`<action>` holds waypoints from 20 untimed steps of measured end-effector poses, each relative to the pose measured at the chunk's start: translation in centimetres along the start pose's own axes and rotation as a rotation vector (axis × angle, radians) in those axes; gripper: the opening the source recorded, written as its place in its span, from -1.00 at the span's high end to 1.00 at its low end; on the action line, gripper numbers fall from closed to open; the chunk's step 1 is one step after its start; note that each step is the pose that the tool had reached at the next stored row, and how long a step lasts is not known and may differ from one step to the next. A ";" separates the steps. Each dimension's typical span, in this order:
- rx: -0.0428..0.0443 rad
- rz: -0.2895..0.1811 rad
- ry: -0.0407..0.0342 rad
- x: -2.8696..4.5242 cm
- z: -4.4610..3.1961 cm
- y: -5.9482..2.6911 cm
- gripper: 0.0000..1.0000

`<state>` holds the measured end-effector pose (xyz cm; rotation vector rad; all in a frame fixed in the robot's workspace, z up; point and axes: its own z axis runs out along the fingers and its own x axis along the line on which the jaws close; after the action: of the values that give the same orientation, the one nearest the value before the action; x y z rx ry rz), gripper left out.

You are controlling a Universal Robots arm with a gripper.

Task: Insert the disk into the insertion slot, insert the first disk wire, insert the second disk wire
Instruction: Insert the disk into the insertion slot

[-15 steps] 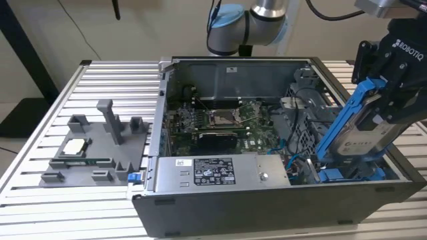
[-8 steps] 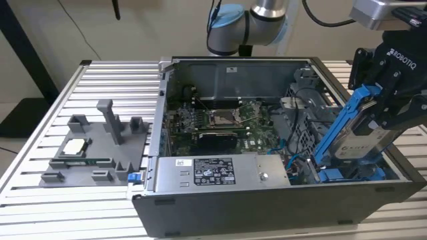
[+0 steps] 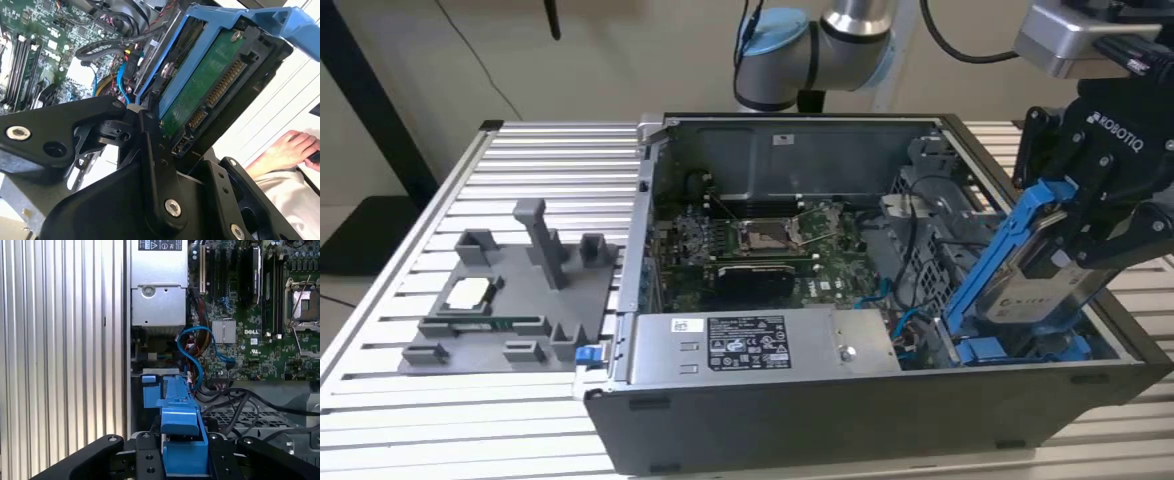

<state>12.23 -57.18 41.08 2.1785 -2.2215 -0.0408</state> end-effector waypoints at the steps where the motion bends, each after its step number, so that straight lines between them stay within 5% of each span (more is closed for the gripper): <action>1: 0.0000 0.000 -0.0001 0.00 0.15 -0.02 0.34; 20: 0.0000 0.000 0.0003 -0.02 3.16 -0.18 0.34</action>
<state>12.28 -57.18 37.91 2.1784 -2.2212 -0.0405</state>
